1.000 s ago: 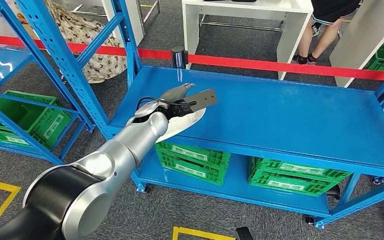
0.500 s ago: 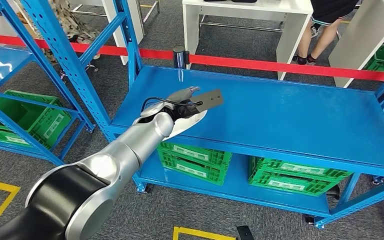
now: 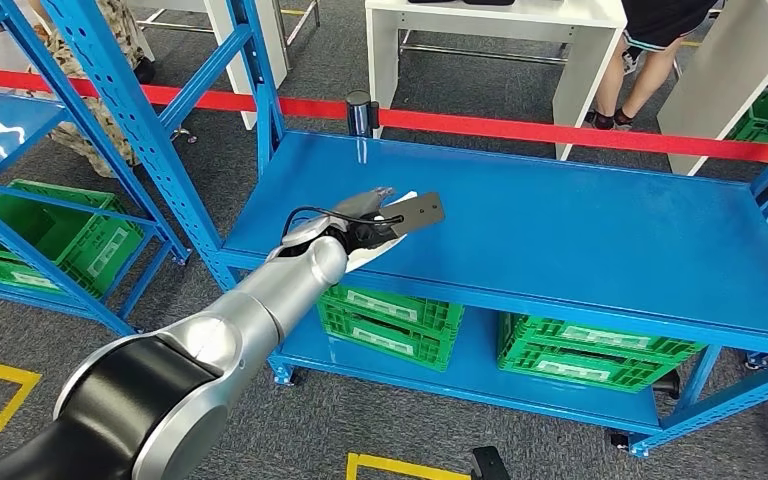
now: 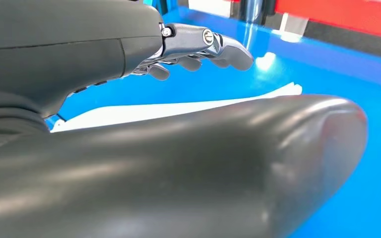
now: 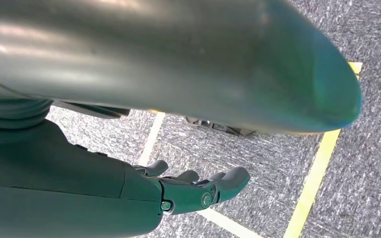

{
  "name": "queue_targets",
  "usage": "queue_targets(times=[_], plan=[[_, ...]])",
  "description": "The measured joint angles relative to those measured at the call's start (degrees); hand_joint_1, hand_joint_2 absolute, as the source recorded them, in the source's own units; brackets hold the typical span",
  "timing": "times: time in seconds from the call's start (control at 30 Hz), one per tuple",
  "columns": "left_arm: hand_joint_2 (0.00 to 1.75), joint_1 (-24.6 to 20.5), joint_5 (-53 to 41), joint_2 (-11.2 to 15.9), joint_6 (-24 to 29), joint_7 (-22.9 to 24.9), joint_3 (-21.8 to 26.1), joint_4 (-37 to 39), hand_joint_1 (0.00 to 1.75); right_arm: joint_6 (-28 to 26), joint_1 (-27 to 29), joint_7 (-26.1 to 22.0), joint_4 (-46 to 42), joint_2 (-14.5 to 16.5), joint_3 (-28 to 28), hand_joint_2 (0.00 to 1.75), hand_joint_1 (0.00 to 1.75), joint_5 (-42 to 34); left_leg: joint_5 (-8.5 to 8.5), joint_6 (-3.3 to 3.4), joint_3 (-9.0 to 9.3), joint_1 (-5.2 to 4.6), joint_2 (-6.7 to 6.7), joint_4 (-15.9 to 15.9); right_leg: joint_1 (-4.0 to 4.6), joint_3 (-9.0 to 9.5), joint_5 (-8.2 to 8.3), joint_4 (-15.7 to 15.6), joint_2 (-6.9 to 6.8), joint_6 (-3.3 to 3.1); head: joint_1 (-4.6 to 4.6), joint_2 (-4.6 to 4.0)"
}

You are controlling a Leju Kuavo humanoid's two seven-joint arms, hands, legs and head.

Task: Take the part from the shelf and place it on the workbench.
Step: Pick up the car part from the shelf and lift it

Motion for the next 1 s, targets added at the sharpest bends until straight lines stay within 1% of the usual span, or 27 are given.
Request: queue_targets(times=[0.6, 1.0], plan=[[0.0, 2.71, -0.27, 0.36, -0.01, 0.79, 0.0, 0.63, 0.0, -0.15, 0.18, -0.04, 0.0, 0.0, 0.0, 0.0, 0.0, -0.03, 0.0, 0.0, -0.01, 0.0, 0.0, 0.0, -0.01, 0.0, 0.0, 0.0, 0.0, 0.0, 0.0, 0.0], [0.0, 3.21, -0.34, 0.36, -0.09, 1.31, 0.0, 0.63, 0.0, -0.3, 0.43, -0.1, 0.0, -0.02, -0.02, 0.0, 0.0, -0.11, 0.0, 0.0, -0.01, 0.0, 0.0, 0.0, -0.01, 0.0, 0.0, 0.0, 0.0, 0.0, 0.0, 0.0]])
